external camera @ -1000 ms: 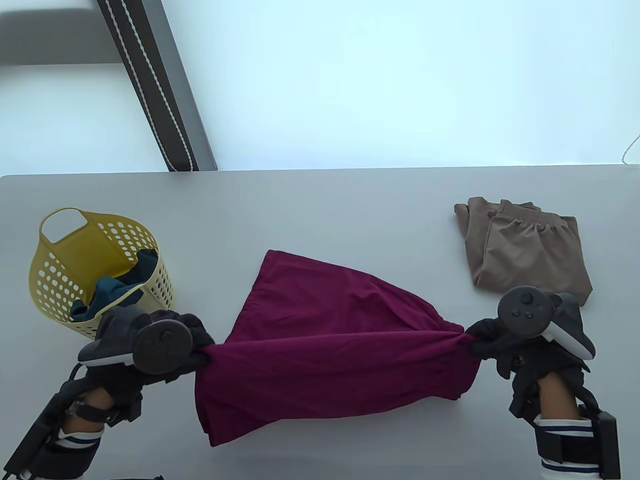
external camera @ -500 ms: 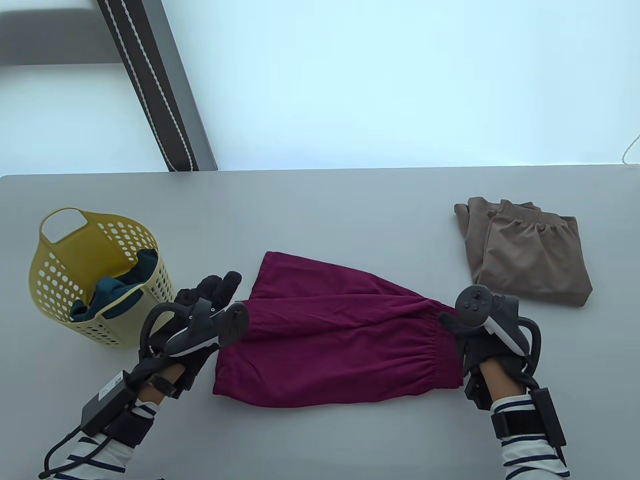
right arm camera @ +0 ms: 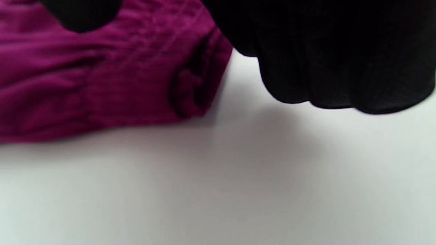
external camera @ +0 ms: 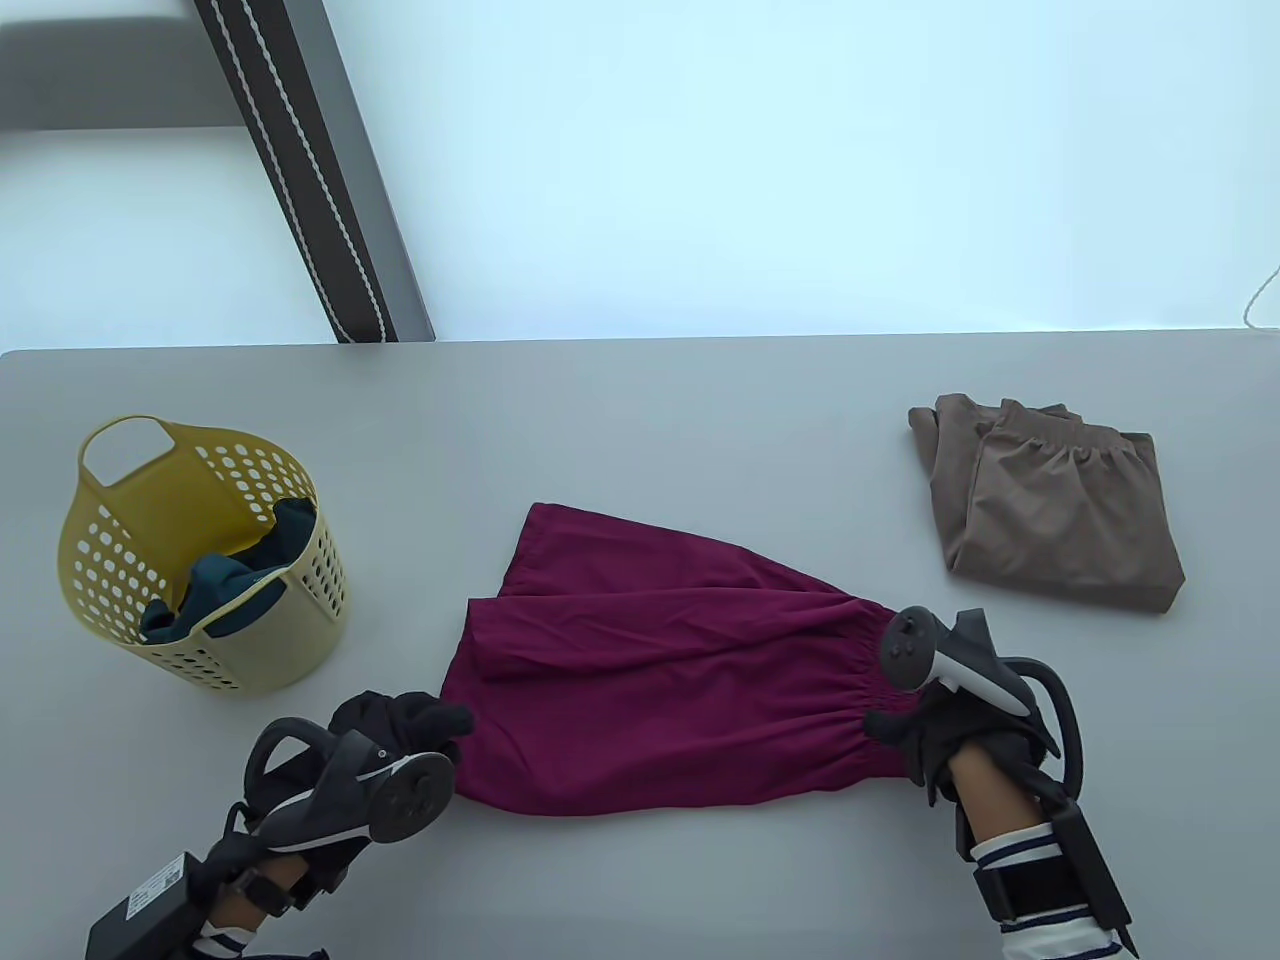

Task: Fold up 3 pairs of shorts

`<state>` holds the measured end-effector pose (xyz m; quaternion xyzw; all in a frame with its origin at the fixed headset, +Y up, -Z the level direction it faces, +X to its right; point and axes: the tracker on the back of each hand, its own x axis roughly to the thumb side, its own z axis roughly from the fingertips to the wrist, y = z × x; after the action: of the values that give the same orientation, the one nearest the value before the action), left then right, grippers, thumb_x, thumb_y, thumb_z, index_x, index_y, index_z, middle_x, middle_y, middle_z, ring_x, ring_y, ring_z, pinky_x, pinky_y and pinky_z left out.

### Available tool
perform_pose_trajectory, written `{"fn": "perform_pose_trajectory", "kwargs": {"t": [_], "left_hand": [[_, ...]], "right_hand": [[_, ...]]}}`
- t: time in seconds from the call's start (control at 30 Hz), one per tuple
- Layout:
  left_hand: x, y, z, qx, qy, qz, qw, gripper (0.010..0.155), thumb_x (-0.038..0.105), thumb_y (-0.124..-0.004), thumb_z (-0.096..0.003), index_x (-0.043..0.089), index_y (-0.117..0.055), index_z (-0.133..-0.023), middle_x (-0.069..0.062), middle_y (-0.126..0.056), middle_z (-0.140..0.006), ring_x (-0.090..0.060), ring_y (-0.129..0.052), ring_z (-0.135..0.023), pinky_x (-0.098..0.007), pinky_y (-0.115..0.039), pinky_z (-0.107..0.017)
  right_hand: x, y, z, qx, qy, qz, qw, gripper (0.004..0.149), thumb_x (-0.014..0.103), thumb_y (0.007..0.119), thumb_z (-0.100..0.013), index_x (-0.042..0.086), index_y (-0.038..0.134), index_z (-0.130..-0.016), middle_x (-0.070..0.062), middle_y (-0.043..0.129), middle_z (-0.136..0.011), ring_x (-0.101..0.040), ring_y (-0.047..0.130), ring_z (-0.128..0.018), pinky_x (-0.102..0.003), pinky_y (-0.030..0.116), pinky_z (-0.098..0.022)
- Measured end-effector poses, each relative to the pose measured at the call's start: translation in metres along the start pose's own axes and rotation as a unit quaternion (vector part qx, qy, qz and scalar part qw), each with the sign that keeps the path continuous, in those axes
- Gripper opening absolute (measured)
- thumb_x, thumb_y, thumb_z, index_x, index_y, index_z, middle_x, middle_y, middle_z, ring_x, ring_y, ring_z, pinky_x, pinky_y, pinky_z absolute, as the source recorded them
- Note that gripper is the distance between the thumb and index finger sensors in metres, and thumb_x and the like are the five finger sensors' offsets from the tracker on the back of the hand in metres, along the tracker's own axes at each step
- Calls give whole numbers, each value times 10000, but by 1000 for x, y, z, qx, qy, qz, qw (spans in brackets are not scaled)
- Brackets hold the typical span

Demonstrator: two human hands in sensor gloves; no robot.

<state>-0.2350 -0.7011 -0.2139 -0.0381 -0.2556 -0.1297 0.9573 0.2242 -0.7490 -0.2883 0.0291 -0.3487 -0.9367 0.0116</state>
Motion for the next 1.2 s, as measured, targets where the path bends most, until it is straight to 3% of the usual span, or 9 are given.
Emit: {"fn": "perform_pose_trajectory", "kwargs": {"t": [0.03, 0.13, 0.33, 0.53, 0.77, 0.93, 1.07, 1.13, 1.2], "left_hand": [[1, -2, 0, -1, 1, -10, 1000, 453, 434, -496, -511, 329, -544, -948, 40, -809, -932, -121, -1001, -720, -464, -802, -666], [4, -6, 0, -7, -1, -32, 999, 463, 438, -499, -509, 321, -541, -954, 32, -808, -936, -127, -1000, -724, -468, -800, -666], [4, -5, 1, -7, -5, -23, 1000, 467, 439, -504, -507, 311, -550, -954, 24, -813, -934, -135, -1002, -722, -475, -799, -663], [7, -2, 2, -3, -9, -19, 1000, 471, 442, -508, -507, 307, -554, -955, 21, -815, -935, -137, -1004, -723, -475, -798, -665], [7, 1, 1, 3, -11, -21, 1000, 479, 446, -509, -507, 302, -556, -961, 14, -814, -943, -143, -1004, -729, -480, -796, -665], [9, 1, 2, 3, -17, -23, 1000, 481, 447, -509, -506, 301, -557, -962, 13, -815, -943, -145, -1004, -729, -479, -796, -665], [9, -1, 3, 1, -18, -31, 999, 483, 447, -509, -506, 300, -557, -963, 12, -815, -944, -145, -1004, -730, -479, -797, -665], [9, -2, 3, -3, -20, -31, 999, 484, 448, -509, -505, 299, -557, -963, 11, -815, -944, -148, -1005, -729, -479, -797, -665], [9, -4, 4, -8, -23, -29, 999, 486, 448, -508, -505, 298, -556, -965, 10, -815, -945, -148, -1005, -730, -480, -796, -665]], "right_hand": [[4, 4, -4, 11, 7, 2, 1000, 985, 616, 548, -438, -251, 496, -901, -520, 732, -673, -638, 893, -482, -524, 879, -283], [15, 7, -10, -39, 62, 76, 994, 967, 606, 540, -456, -267, 521, -872, -496, 768, -656, -595, 934, -456, -484, 899, -284], [1, -2, -11, -118, 114, 21, 986, 838, 515, 702, -433, -191, 567, -864, -358, 876, -587, -423, 1039, -368, -378, 926, -242], [-33, -8, -11, -163, 96, -207, 960, 750, 370, 842, -379, -121, 561, -871, -249, 869, -516, -277, 1014, -252, -320, 869, -177], [-18, -70, 45, -361, 70, -203, 908, 651, 315, 847, -405, -48, 610, -891, -251, 866, -572, -300, 1014, -304, -338, 864, -221], [44, -113, 84, -483, 24, -99, 870, 613, 306, 838, -422, -17, 624, -897, -246, 864, -605, -307, 1016, -340, -347, 862, -249], [125, -116, 104, -541, -50, -6, 839, 612, 323, 824, -432, 2, 615, -909, -232, 860, -627, -295, 1017, -361, -343, 861, -267], [161, -105, 108, -539, -98, 22, 836, 639, 344, 807, -439, 8, 583, -935, -226, 851, -656, -291, 1015, -392, -346, 858, -288], [217, -65, 101, -444, -231, 55, 864, 680, 381, 753, -460, 23, 503, -981, -234, 799, -764, -331, 989, -522, -392, 839, -377]]}}
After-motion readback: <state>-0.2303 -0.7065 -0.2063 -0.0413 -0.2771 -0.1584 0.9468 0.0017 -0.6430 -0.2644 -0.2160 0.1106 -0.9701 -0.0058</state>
